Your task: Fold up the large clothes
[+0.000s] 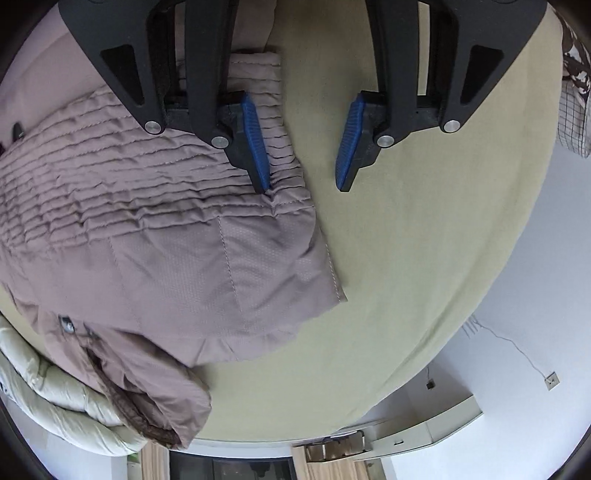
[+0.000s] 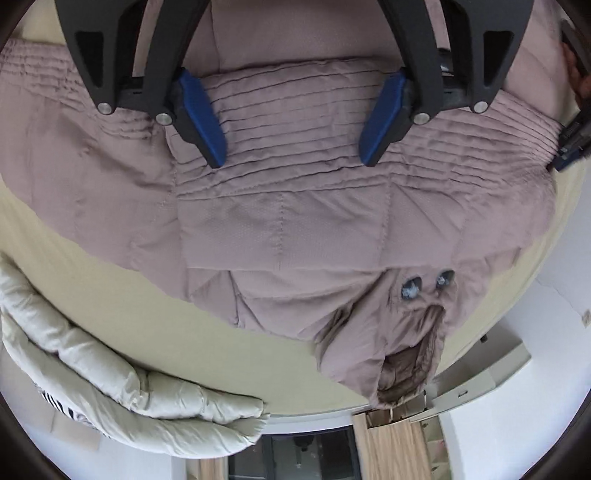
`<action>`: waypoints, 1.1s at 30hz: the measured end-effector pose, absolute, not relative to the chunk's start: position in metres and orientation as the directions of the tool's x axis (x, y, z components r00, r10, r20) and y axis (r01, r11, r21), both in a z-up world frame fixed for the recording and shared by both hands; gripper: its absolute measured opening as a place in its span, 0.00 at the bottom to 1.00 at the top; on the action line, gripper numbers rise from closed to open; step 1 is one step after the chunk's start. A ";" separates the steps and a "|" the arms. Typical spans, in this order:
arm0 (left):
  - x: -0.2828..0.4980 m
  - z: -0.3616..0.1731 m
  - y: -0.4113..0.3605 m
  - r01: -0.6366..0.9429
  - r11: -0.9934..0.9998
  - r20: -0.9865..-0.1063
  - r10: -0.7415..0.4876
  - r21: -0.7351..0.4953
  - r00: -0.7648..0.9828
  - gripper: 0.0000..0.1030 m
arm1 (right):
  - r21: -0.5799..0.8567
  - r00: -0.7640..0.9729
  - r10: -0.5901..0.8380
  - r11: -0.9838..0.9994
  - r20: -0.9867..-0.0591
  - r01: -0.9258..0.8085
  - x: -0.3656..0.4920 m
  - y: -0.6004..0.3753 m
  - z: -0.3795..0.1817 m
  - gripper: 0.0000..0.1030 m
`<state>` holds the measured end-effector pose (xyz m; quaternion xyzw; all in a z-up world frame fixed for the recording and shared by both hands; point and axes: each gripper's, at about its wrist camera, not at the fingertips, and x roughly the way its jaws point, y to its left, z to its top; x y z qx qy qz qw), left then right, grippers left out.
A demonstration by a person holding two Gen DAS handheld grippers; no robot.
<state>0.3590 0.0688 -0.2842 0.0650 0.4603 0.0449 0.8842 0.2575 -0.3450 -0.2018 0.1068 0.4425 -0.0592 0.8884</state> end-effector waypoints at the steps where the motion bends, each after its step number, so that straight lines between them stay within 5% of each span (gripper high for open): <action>1: 0.358 -0.278 0.068 -0.024 0.988 -0.798 0.137 0.152 0.587 0.34 | 0.207 0.627 0.034 0.957 -0.778 0.205 0.250 -0.352 -0.193 0.81; 4: 0.336 -0.250 0.066 -0.016 0.997 -0.774 0.069 0.075 0.630 0.37 | 0.385 0.730 0.087 0.888 -0.678 0.252 0.204 -0.382 -0.166 1.00; 6: 0.312 -0.236 0.062 -0.003 1.000 -0.764 0.022 0.025 0.645 0.39 | 0.501 0.782 0.103 0.816 -0.615 0.287 0.162 -0.409 -0.162 1.00; 11: 0.256 -0.212 0.031 0.065 0.995 -0.747 -0.103 -0.079 0.656 0.66 | 0.674 0.781 0.057 0.546 -0.622 0.497 0.051 -0.498 -0.201 1.00; 16: 0.219 -0.215 -0.004 0.120 0.975 -0.769 -0.220 -0.185 0.601 0.66 | 0.799 0.816 -0.042 0.180 -0.576 0.573 -0.057 -0.579 -0.244 0.95; 23: 0.198 -0.210 -0.033 0.163 0.951 -0.775 -0.308 -0.262 0.553 0.66 | 0.843 0.812 -0.241 -0.060 -0.532 0.535 -0.102 -0.651 -0.255 0.91; 26: 0.198 -0.208 -0.035 0.163 0.942 -0.770 -0.333 -0.292 0.545 0.66 | 0.815 0.784 -0.244 -0.052 -0.571 0.577 -0.096 -0.670 -0.251 0.62; 28: 0.199 -0.204 -0.033 0.157 0.931 -0.759 -0.361 -0.331 0.541 0.66 | 0.781 0.756 -0.239 -0.011 -0.609 0.625 -0.085 -0.677 -0.243 0.31; 33: 0.208 -0.191 -0.024 0.159 0.902 -0.728 -0.420 -0.402 0.542 0.66 | 0.671 0.736 -0.295 0.303 -0.609 0.677 -0.035 -0.661 -0.173 0.16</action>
